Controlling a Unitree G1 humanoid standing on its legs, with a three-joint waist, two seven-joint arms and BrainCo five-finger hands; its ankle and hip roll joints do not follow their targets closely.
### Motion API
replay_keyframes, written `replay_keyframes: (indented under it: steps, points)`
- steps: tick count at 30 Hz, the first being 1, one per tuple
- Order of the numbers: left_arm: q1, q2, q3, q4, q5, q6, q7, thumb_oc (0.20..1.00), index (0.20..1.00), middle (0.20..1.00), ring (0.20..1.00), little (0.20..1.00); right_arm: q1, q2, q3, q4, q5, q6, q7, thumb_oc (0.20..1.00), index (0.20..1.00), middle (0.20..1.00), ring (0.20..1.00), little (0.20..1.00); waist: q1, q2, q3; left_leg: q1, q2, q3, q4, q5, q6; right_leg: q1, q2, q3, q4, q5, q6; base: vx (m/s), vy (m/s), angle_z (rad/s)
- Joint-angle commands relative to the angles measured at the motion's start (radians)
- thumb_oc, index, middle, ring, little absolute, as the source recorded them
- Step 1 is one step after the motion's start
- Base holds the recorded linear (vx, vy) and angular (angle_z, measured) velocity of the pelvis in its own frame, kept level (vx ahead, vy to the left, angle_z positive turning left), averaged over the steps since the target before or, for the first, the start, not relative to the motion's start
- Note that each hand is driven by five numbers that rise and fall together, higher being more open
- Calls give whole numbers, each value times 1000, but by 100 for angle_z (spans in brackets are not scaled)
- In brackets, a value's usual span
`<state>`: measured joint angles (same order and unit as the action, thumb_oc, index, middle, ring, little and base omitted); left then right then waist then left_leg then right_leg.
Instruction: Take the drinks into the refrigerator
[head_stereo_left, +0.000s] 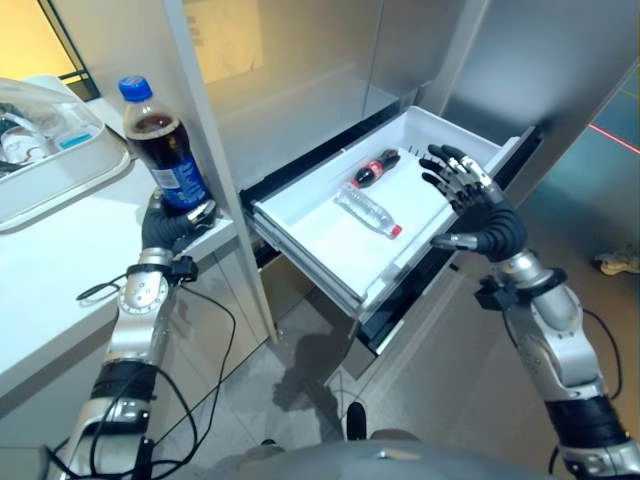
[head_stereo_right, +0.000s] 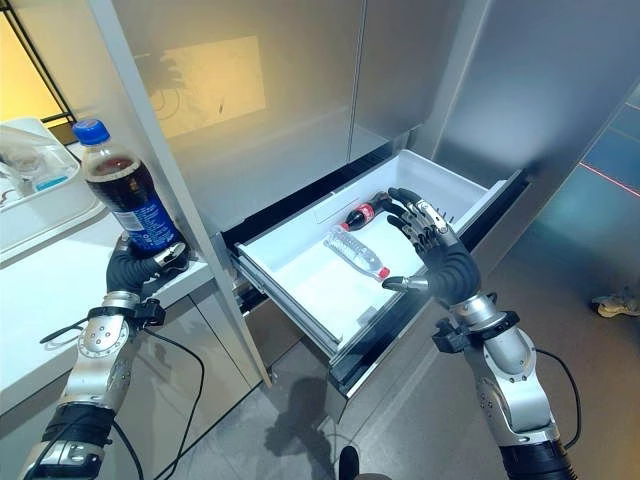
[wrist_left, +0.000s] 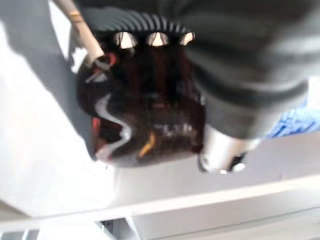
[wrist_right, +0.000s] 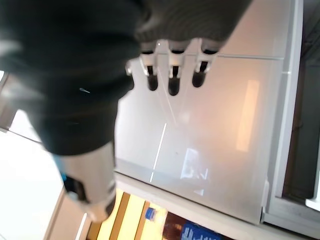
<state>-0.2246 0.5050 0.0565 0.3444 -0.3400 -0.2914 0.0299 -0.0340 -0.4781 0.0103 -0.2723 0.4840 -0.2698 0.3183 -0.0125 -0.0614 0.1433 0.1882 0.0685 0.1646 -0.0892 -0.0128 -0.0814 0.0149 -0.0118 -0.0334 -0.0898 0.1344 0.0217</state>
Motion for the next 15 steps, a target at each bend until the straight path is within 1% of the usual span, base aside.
replay_keyframes:
  steps: [1, 6, 7, 9, 11, 12, 13, 14, 15]
  points:
    - [-136, -7, -33, 83, -18, -35, -2, 200, 200, 200, 200, 200, -22, 23, -50, -108, 52, -27, -8, 1000, 1000, 1000, 1000, 1000, -5, 22, 5, 52, -30, -45, 5, -107, 55, 25, -9, -15, 174, -164, 66, 0, 0, 0]
    - [-125, -14, -24, 77, -16, -38, 5, 200, 200, 200, 200, 200, -20, 24, -49, -106, 48, -28, -9, 1000, 1000, 1000, 1000, 1000, -3, 23, 5, 52, -30, -45, 6, -108, 56, 24, -8, -14, 178, -165, 66, -7, -1, 0]
    - [-117, -16, -20, 66, -19, -39, 3, 200, 200, 200, 200, 200, -18, 25, -52, -104, 46, -29, -10, 1000, 1000, 1000, 1000, 1000, -2, 21, 6, 45, -32, -43, 7, -96, 55, 17, -11, -15, 179, -153, 65, 0, 0, 0]
    - [-116, -16, -20, 65, -20, -38, 2, 200, 200, 200, 200, 200, -17, 25, -51, -104, 46, -29, -10, 1000, 1000, 1000, 1000, 1000, -2, 24, 4, 51, -30, -45, 6, -107, 56, 23, -9, -15, 179, -165, 67, 20, 3, -1]
    - [-93, -20, -9, 34, -30, -45, -3, 200, 200, 200, 200, 200, -15, 26, -53, -97, 42, -32, -11, 1000, 1000, 1000, 1000, 1000, 0, 23, 3, 51, -30, -46, 6, -107, 55, 24, -9, -18, 178, -164, 67, -21, -6, 0]
    - [-81, -22, -2, 15, -38, -50, -9, 200, 200, 200, 200, 200, -15, 28, -57, -93, 40, -33, -13, 1000, 1000, 1000, 1000, 1000, 3, 20, 5, 45, -32, -45, 7, -95, 54, 18, -11, -18, 177, -153, 65, -41, -13, -1]
    - [-68, -23, 6, -5, -43, -51, -12, 200, 200, 200, 200, 200, -15, 28, -60, -88, 35, -34, -18, 1000, 1000, 1000, 1000, 1000, 4, 20, 4, 44, -32, -46, 7, -95, 54, 19, -11, -19, 176, -153, 65, 0, 0, 0]
    - [-43, -31, 21, -45, -67, -58, -29, 200, 200, 200, 200, 200, -16, 31, -70, -78, 27, -34, -23, 1000, 1000, 1000, 1000, 1000, 9, 21, 2, 49, -31, -49, 5, -106, 56, 25, -9, -18, 175, -162, 67, 0, 0, 0]
    - [-26, -38, 28, -70, -90, -60, -43, 200, 200, 200, 200, 200, -15, 31, -78, -72, 23, -36, -26, 1000, 1000, 1000, 1000, 1000, 12, 18, 2, 42, -34, -48, 6, -96, 56, 20, -13, -20, 173, -151, 64, 39, 5, -1]
